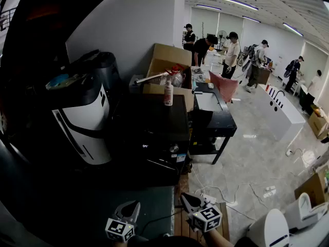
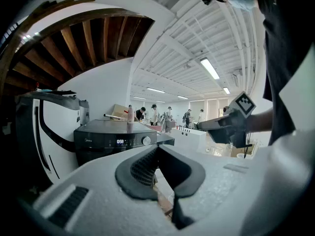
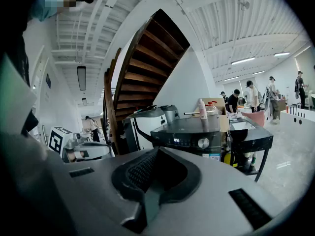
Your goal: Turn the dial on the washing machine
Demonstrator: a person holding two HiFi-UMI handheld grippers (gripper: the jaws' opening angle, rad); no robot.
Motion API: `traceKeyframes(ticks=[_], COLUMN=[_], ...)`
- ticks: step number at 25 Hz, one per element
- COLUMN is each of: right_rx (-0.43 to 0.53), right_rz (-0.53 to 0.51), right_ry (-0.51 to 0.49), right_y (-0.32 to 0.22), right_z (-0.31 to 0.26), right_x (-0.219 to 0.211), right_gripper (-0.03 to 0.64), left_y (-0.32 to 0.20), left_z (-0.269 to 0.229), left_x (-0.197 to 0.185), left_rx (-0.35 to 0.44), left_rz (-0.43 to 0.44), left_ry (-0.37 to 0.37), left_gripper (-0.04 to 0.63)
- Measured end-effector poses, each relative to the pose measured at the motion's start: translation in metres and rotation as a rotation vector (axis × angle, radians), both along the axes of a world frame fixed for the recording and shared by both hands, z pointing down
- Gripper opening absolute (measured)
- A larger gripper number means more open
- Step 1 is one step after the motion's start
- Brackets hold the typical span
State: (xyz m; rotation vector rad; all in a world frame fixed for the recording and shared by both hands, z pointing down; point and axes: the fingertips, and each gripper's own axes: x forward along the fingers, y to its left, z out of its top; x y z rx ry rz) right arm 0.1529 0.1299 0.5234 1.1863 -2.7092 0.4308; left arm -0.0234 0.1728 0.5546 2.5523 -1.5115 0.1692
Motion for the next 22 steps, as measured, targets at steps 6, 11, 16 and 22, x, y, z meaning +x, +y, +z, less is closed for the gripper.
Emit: traceKeyframes(ticks=[6,11,16,22], right_rx=[0.005,0.006,0.009,-0.006], right_rz=[-0.012,-0.012,-0.004,0.010], right_ry=[-0.003,-0.029,-0.086,-0.085], right_y=[-0.010,-0.017,-0.030,-0.050], right_z=[0.005,0.004,0.002,0.003], right_x=[-0.003,0.001,0.003,0.003], right_gripper=[-0.002,-0.002,0.093,0.183], left_y=[-0.007,-0.007,-0.009,-0.014], left_z=[0.003,-0.002,0.000,0.006], left_x=[-0.002,0.001,0.002,0.002], left_rx=[0.012,0.026,0.007,-0.024], left_rz=[-0.017,-0.026,-0.042,-0.032], left_ry=[0.005,0.026,0.054,0.065], left_gripper=[0.009,0.009,0.054,0.113])
